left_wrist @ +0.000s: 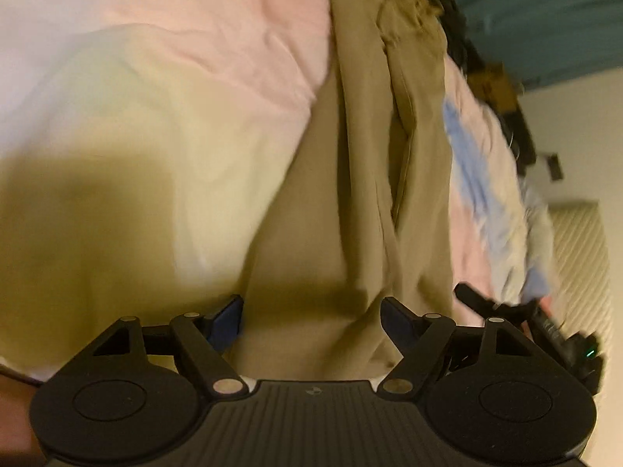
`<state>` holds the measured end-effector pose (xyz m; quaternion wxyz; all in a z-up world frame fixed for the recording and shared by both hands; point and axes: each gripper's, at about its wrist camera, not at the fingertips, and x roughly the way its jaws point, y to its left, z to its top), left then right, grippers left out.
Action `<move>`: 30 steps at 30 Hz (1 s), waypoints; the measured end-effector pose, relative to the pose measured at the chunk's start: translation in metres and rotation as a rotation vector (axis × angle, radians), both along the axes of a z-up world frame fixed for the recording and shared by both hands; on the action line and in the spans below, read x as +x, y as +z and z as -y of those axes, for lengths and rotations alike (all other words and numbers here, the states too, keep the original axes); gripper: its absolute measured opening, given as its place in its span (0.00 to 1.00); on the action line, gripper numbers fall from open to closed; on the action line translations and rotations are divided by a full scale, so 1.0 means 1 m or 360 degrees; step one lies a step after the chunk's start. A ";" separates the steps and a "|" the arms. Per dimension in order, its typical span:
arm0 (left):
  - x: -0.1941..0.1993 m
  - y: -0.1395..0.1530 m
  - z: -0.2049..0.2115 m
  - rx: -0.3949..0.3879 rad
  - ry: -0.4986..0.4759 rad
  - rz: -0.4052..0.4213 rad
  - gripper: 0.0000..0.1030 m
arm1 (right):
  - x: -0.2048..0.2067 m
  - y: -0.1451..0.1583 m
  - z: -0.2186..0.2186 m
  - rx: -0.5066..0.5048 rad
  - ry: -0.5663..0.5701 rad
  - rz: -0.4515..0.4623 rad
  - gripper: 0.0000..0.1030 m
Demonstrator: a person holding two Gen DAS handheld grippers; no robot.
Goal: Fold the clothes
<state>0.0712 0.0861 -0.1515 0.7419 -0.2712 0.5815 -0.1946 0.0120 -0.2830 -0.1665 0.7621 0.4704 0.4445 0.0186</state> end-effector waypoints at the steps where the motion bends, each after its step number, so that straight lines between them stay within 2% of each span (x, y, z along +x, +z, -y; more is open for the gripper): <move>1: 0.000 0.000 -0.001 -0.0001 0.0009 -0.0006 0.70 | -0.002 0.001 -0.001 -0.0008 0.0007 0.0004 0.72; 4: 0.001 -0.005 -0.011 -0.0021 0.0074 -0.0064 0.64 | -0.008 0.006 -0.003 -0.0045 0.0018 0.0010 0.72; 8: -0.003 -0.013 -0.012 -0.0012 0.0092 -0.0101 0.60 | -0.007 0.008 -0.013 -0.0206 0.0046 -0.0048 0.72; 9: -0.004 -0.012 -0.011 0.0007 0.0079 -0.0093 0.57 | -0.007 0.008 -0.017 -0.0245 0.0062 -0.0058 0.70; 10: -0.004 -0.011 -0.009 0.0027 0.0064 -0.0082 0.49 | -0.007 0.009 -0.020 -0.0283 0.0082 -0.0065 0.68; 11: -0.006 -0.010 -0.009 0.0042 0.0063 -0.0073 0.41 | -0.008 0.010 -0.022 -0.0314 0.0093 -0.0069 0.61; 12: -0.007 -0.008 -0.009 0.0047 0.0076 -0.0066 0.38 | -0.011 0.011 -0.023 -0.0339 0.0096 -0.0070 0.55; 14: -0.010 -0.006 -0.012 0.0021 0.0089 -0.0056 0.23 | -0.017 0.012 -0.024 -0.0339 0.0089 -0.0039 0.51; 16: -0.014 -0.003 -0.016 -0.0004 0.0096 -0.0038 0.13 | -0.024 0.013 -0.025 -0.0311 0.0081 -0.0002 0.44; 17: -0.014 -0.001 -0.017 -0.0014 0.0096 -0.0018 0.11 | -0.027 0.013 -0.026 -0.0281 0.0078 0.0011 0.27; 18: -0.015 0.002 -0.018 -0.0027 0.0091 0.0004 0.11 | -0.030 0.013 -0.027 -0.0266 0.0081 0.0025 0.21; 21: -0.021 0.008 -0.022 -0.0069 0.0087 0.0055 0.10 | -0.036 0.017 -0.034 -0.0268 0.0096 0.0069 0.15; 25: -0.029 0.020 -0.020 -0.0157 0.0142 0.0119 0.08 | -0.043 0.023 -0.030 -0.0225 0.0038 0.0130 0.13; 30: -0.038 0.042 -0.026 -0.0263 0.0212 0.0209 0.07 | -0.051 0.044 -0.024 -0.0166 -0.0036 0.0282 0.12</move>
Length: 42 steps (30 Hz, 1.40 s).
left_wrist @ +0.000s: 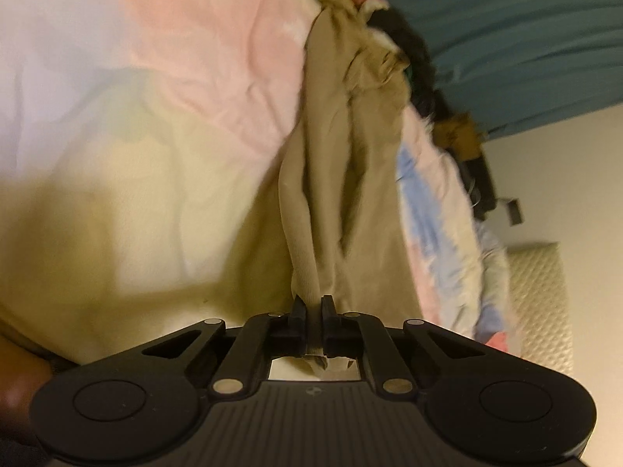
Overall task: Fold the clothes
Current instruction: 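Fold the hem over toward the collar with the left gripper while the right gripper holds the strip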
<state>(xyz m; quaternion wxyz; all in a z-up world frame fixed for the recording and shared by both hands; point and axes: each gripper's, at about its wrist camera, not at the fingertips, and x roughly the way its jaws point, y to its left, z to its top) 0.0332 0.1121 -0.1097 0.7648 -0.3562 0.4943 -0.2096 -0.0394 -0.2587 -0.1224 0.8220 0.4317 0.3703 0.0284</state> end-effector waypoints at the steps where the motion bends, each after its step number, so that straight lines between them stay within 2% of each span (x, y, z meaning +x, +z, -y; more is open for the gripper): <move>1: -0.004 0.008 -0.003 -0.0009 0.0012 0.0029 0.06 | -0.001 0.005 0.000 0.0004 -0.0006 0.0031 0.12; 6: -0.017 0.046 -0.017 -0.0056 0.0061 0.0155 0.06 | -0.007 0.034 -0.001 0.0027 -0.0034 0.0176 0.11; 10: -0.035 0.072 -0.034 -0.0119 0.0099 0.0203 0.05 | -0.013 0.057 0.001 0.0032 -0.0056 0.0260 0.11; 16: -0.047 0.106 -0.040 -0.0139 0.0098 0.0290 0.05 | -0.020 0.086 0.003 -0.0013 -0.0010 0.0365 0.11; 21: -0.066 0.108 -0.045 -0.0148 0.0057 0.0300 0.05 | -0.043 0.094 0.003 -0.0008 0.0001 0.0452 0.11; 24: -0.088 0.107 -0.053 -0.0191 0.0041 0.0263 0.05 | -0.069 0.090 0.000 0.0013 -0.0009 0.0494 0.11; 28: -0.103 0.107 -0.057 -0.0181 0.0058 0.0265 0.05 | -0.095 0.081 -0.004 0.0061 -0.0030 0.0490 0.11; 34: -0.081 0.102 -0.055 -0.0148 0.0102 0.0241 0.05 | -0.090 0.078 -0.008 0.0004 -0.0060 0.0498 0.11; 39: -0.034 0.101 -0.039 -0.0105 0.0135 0.0240 0.05 | -0.055 0.078 -0.005 -0.0043 -0.0090 0.0471 0.11; 42: 0.002 0.105 -0.024 -0.0032 0.0146 0.0305 0.05 | -0.022 0.077 0.000 -0.0064 -0.0126 0.0438 0.11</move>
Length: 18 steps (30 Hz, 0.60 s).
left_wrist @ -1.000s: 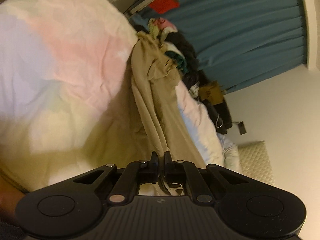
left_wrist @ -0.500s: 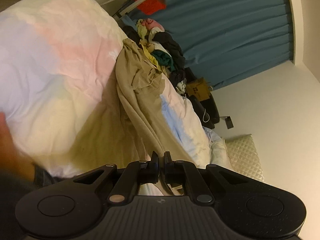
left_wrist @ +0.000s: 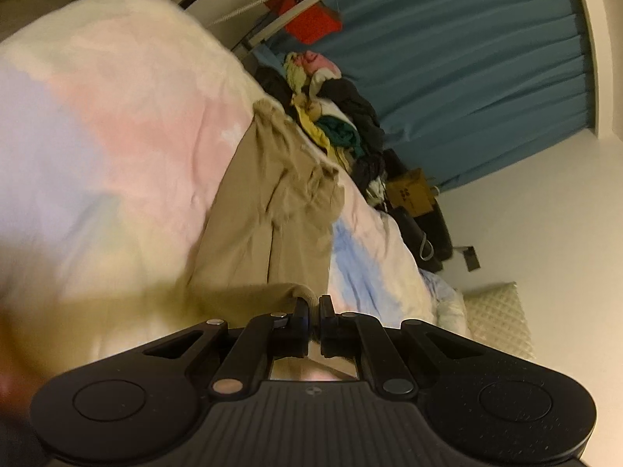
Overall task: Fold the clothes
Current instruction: 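Fold the hem over toward the collar with the left gripper while the right gripper holds the strip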
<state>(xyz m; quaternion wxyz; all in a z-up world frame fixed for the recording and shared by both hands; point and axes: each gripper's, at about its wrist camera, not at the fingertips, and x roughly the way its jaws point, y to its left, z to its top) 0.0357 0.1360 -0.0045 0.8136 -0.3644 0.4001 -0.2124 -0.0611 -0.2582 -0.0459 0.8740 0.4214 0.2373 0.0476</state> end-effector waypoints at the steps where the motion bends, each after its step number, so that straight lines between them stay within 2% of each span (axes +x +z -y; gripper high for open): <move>1: 0.014 0.002 0.006 0.0042 0.0017 0.0029 0.05 | 0.014 0.000 0.001 -0.0011 -0.0017 -0.0008 0.11; 5: 0.072 0.000 0.031 0.0241 0.0079 0.0142 0.05 | 0.077 0.003 0.003 -0.0067 -0.0062 -0.0016 0.12; 8: 0.114 -0.012 0.050 0.0403 0.0109 0.0201 0.05 | 0.133 -0.002 0.001 -0.0150 -0.0090 -0.0036 0.12; 12: 0.162 -0.036 0.074 0.0559 0.0106 0.0230 0.05 | 0.194 -0.026 -0.003 -0.0297 -0.0118 -0.0060 0.12; 18: 0.215 -0.078 0.102 0.0708 0.0057 0.0308 0.05 | 0.242 -0.068 0.003 -0.0427 -0.0128 -0.0066 0.12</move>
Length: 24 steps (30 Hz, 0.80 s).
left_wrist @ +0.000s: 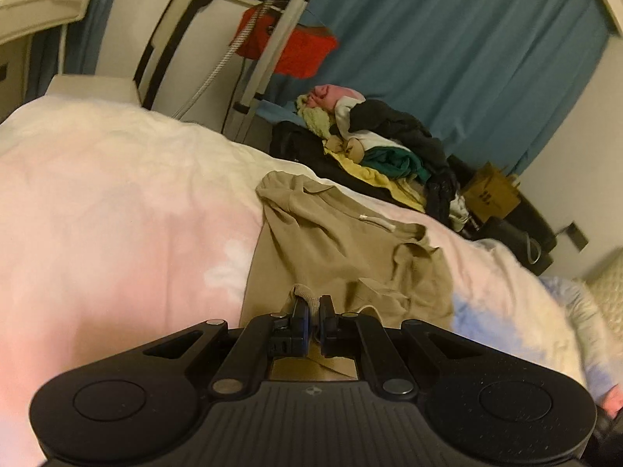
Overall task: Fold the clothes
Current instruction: 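Fold the hem over toward the collar with the left gripper while the right gripper holds the strip, then release the hem with both grippers and withdraw them from the shirt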
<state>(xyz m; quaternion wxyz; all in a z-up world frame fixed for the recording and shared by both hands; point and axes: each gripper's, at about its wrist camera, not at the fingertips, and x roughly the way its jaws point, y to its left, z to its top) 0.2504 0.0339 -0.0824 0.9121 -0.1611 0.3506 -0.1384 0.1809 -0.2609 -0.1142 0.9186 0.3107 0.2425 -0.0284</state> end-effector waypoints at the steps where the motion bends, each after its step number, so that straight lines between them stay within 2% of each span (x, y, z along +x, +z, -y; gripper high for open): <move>1: 0.006 -0.007 0.005 0.0053 -0.0017 0.0019 0.05 | 0.007 -0.005 0.001 -0.0013 0.0000 0.0001 0.12; 3: 0.014 -0.017 0.010 0.0134 -0.0052 0.0067 0.05 | 0.020 -0.015 0.003 -0.0047 0.0002 0.0007 0.12; 6: 0.024 -0.031 0.013 0.0163 -0.0060 0.0070 0.05 | 0.035 -0.025 0.001 -0.0146 0.0011 0.0023 0.12; 8: 0.029 -0.038 0.015 0.0182 -0.0075 0.0063 0.06 | 0.044 -0.035 -0.003 -0.0206 0.0017 -0.0021 0.12; 12: 0.026 -0.039 0.017 0.0221 -0.0084 0.0086 0.08 | 0.049 -0.045 -0.007 -0.0257 0.0033 -0.0080 0.13; 13: 0.023 -0.036 0.018 0.0227 -0.0085 0.0097 0.14 | 0.048 -0.043 -0.007 -0.0258 0.0035 -0.0079 0.13; 15: 0.017 -0.029 0.019 0.0236 -0.0086 0.0119 0.37 | 0.044 -0.038 -0.008 -0.0267 0.0036 -0.0066 0.14; 16: 0.012 -0.025 0.020 0.0250 -0.0080 0.0139 0.60 | 0.041 -0.034 -0.009 -0.0273 0.0038 -0.0061 0.15; 17: 0.004 -0.019 0.021 0.0284 -0.0070 0.0180 0.76 | 0.038 -0.031 -0.010 -0.0281 0.0042 -0.0058 0.17; 19: -0.012 -0.007 0.023 0.0337 -0.0064 0.0258 0.83 | 0.030 -0.020 -0.013 -0.0303 0.0037 -0.0048 0.31; 21: -0.028 0.005 0.024 0.0376 -0.0049 0.0316 0.85 | 0.017 -0.007 -0.015 -0.0326 0.0029 0.0011 0.64; 23: -0.045 0.016 0.022 0.0353 -0.0028 0.0342 0.94 | 0.001 0.008 -0.019 -0.0377 0.0015 0.0086 0.78; 24: -0.053 0.021 0.021 0.0322 -0.0022 0.0345 0.97 | -0.007 0.014 -0.022 -0.0402 0.0015 0.0112 0.80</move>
